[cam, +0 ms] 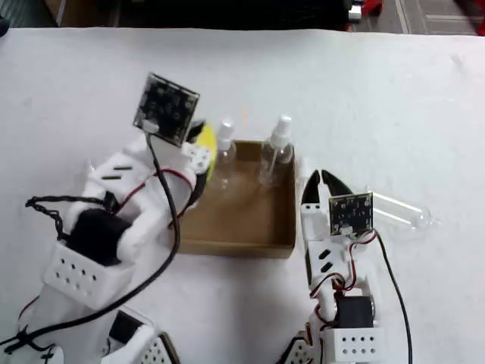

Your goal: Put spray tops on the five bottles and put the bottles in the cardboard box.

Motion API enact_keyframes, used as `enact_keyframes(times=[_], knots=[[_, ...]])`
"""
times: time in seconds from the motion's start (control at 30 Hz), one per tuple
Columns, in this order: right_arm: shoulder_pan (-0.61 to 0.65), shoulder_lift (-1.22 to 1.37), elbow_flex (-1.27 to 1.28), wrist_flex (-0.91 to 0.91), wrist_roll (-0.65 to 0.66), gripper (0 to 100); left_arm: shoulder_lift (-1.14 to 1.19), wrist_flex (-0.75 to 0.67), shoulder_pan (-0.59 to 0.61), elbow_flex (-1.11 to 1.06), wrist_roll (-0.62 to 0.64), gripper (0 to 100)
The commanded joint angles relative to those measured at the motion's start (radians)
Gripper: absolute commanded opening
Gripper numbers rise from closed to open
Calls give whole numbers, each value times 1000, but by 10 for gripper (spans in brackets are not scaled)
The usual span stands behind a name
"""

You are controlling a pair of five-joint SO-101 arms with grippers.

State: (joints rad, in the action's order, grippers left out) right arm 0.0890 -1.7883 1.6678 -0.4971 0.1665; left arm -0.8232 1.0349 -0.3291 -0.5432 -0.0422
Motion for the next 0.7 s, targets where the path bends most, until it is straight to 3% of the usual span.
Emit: enact_keyframes(times=[0.0, 0.13, 0.23, 0.43, 0.67], knots=[[4, -12, 23, 19, 11, 15, -39, 23, 90, -101, -77, 22], [5, -10, 23, 19, 11, 15, -42, 34, 140, -226, -176, 22], [7, -8, 23, 19, 11, 15, -42, 21, 136, -302, -184, 22], [2, -8, 23, 19, 11, 15, -33, -187, 45, -477, -178, 22], [5, -7, 23, 16, 11, 15, -41, -315, 16, -632, -187, 22]])
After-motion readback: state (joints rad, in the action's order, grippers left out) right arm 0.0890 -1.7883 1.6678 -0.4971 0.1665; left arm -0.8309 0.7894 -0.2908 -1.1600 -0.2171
